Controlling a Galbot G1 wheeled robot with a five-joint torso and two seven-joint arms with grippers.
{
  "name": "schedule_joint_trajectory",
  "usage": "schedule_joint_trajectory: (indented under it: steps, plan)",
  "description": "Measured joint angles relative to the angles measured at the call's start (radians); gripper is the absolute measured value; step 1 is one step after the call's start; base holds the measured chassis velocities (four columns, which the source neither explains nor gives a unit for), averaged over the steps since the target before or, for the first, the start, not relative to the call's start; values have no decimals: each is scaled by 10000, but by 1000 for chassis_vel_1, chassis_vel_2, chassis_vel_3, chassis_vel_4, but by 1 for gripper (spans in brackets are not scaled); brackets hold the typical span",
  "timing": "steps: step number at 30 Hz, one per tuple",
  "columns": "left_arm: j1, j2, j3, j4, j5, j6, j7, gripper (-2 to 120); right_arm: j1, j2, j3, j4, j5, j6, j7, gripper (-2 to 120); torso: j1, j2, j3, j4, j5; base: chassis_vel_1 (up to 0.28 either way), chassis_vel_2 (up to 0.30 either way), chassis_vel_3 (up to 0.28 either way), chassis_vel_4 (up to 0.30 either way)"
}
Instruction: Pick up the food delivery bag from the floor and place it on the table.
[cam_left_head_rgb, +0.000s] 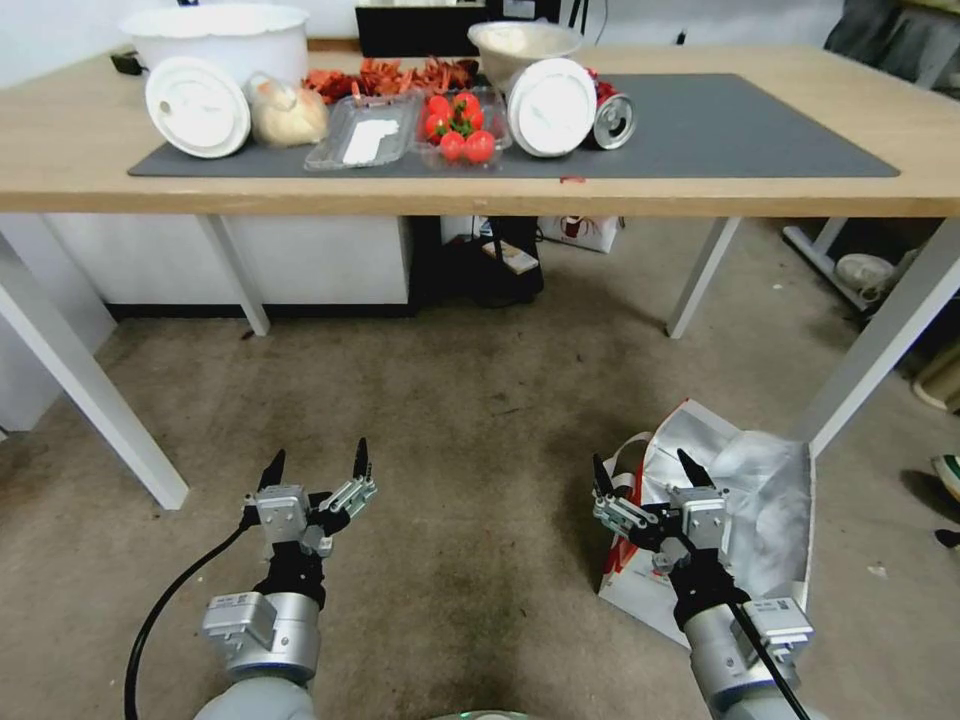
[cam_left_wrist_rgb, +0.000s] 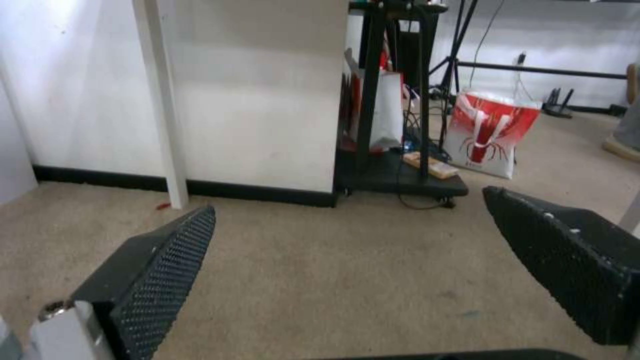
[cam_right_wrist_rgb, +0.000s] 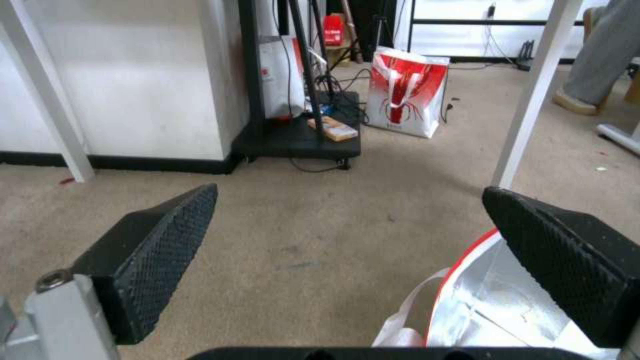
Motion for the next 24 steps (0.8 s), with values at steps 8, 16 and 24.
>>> schedule_joint_trajectory:
  steps: [8, 16, 24]
  plan:
    - [7, 5, -10, -13, 0, 1, -10, 100, -3, 0, -5, 0, -14, 3, 0, 100, -4, -1, 0, 0, 0, 0, 0, 0, 0]
    - [-6, 9, -32, 175, 4, -243, 239, 100, -26, 0, 9, -8, -23, 8, 6, 100, -3, 40, 0, 0, -1, 0, 0, 0, 0]
    - [-13, 73, -68, 184, 121, -320, 436, 100, 91, -215, 1096, 401, 440, -677, 689, 100, 3, 67, 0, 0, 0, 0, 0, 0, 0]
